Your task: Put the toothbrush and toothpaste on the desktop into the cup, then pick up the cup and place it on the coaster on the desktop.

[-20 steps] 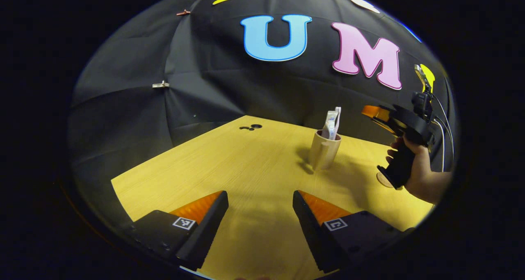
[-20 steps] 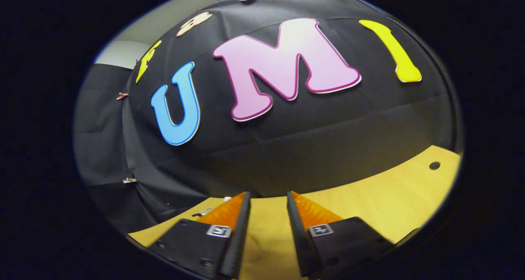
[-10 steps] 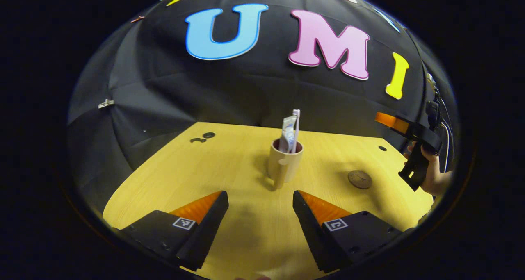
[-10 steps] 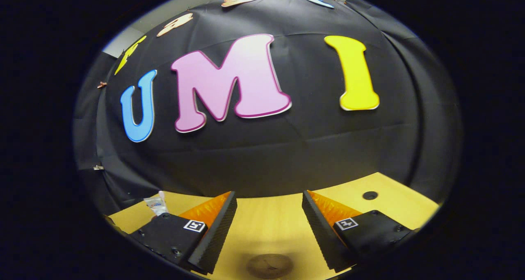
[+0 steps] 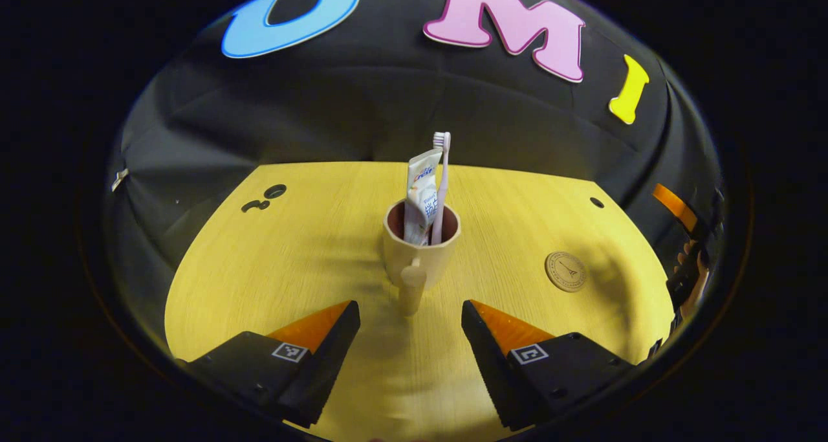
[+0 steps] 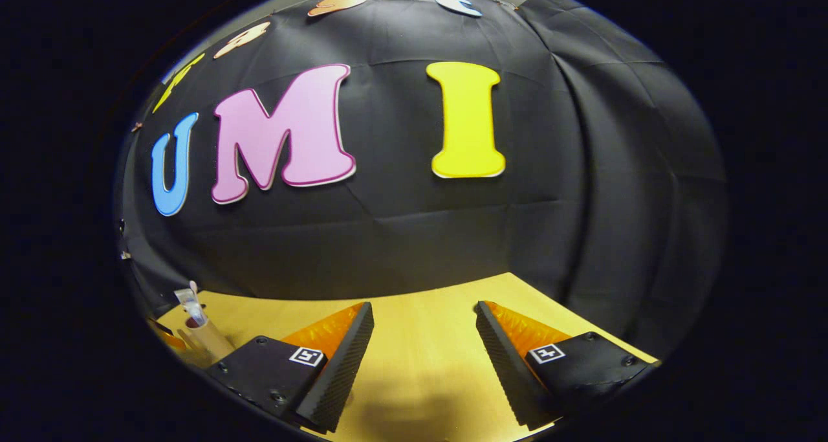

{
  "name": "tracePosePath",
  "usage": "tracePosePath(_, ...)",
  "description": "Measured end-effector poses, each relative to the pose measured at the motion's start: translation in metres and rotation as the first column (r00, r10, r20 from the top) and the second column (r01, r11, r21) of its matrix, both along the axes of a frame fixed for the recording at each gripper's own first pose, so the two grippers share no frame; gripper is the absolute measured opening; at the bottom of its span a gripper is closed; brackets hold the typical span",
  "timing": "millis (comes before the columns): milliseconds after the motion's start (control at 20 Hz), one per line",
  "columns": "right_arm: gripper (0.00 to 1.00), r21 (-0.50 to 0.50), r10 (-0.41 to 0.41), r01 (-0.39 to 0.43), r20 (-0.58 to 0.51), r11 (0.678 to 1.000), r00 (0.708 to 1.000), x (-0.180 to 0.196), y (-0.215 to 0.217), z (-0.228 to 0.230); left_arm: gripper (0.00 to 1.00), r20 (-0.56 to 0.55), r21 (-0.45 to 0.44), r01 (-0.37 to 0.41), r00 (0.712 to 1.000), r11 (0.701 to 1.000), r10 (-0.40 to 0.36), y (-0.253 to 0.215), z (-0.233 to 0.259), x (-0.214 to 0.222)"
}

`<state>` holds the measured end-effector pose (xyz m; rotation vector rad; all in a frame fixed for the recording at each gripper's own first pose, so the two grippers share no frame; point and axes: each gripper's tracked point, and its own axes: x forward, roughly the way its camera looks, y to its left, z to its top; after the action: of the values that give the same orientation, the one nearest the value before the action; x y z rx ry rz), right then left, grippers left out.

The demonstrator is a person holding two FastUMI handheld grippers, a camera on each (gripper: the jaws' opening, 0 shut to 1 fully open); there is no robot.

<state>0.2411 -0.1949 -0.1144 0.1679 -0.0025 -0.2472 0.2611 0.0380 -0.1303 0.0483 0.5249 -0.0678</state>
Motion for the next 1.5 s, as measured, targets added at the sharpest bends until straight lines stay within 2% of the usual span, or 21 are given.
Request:
tracePosePath(350,0.98,-0.001,-0.143,0.143,-0.093,0.990,0.985,-0.065,-0.074,-0.037,0.97,-0.190,0.080,0.005,0.982,0.997,0.010,0.003,-0.025,0.035)
tracePosePath(500,0.98,0.005,-0.162,0.165,-0.153,0.986,0.975,-0.088,-0.088,-0.058,0.96,-0.215,0.138,0.026,0.977,0.990,0.004,0.006,-0.027,0.046)
tracePosePath(600,0.98,-0.003,-0.167,0.170,-0.176,0.986,0.970,-0.103,-0.092,-0.063,0.94,-0.247,0.140,0.044,0.969,0.989,-0.008,0.003,-0.028,0.050)
tracePosePath(750,0.98,-0.016,-0.168,0.169,-0.199,0.986,0.965,-0.121,-0.095,-0.063,0.79,-0.284,0.139,0.028,0.959,0.990,0.013,0.003,-0.033,0.058)
tracePosePath(800,0.98,-0.019,-0.174,0.174,-0.206,0.985,0.963,-0.125,-0.098,-0.062,0.77,-0.292,0.133,0.033,0.956,0.991,0.007,0.001,-0.033,0.058)
tracePosePath(950,0.98,0.024,-0.188,0.197,-0.217,0.980,0.958,-0.138,-0.104,-0.055,0.49,-0.301,0.141,0.031,0.954,0.990,0.013,-0.003,-0.041,0.059)
tracePosePath(1000,0.98,0.037,-0.193,0.205,-0.219,0.978,0.956,-0.146,-0.106,-0.054,0.45,-0.297,0.134,0.020,0.955,0.991,0.021,-0.002,-0.036,0.057)
tracePosePath(1050,0.98,0.045,-0.193,0.207,-0.220,0.977,0.956,-0.149,-0.107,-0.051,0.32,-0.291,0.119,0.007,0.956,0.993,0.028,-0.004,-0.036,0.059)
tracePosePath(1150,0.98,0.049,-0.197,0.212,-0.216,0.976,0.956,-0.153,-0.108,-0.043,0.34,-0.283,0.104,-0.008,0.958,0.995,0.037,-0.002,-0.036,0.060)
tracePosePath(1200,0.98,0.051,-0.197,0.212,-0.214,0.976,0.957,-0.154,-0.107,-0.039,0.33,-0.279,0.100,-0.012,0.959,0.995,0.040,-0.003,-0.036,0.058)
tracePosePath(1250,0.98,0.054,-0.192,0.208,-0.213,0.977,0.958,-0.156,-0.105,-0.036,0.27,-0.274,0.093,-0.017,0.961,0.995,0.042,-0.003,-0.036,0.057)
tracePosePath(1500,0.98,0.046,-0.143,0.156,-0.210,0.987,0.967,-0.152,-0.083,-0.028,0.25,-0.257,0.045,-0.016,0.966,0.999,0.027,-0.010,-0.032,0.052)
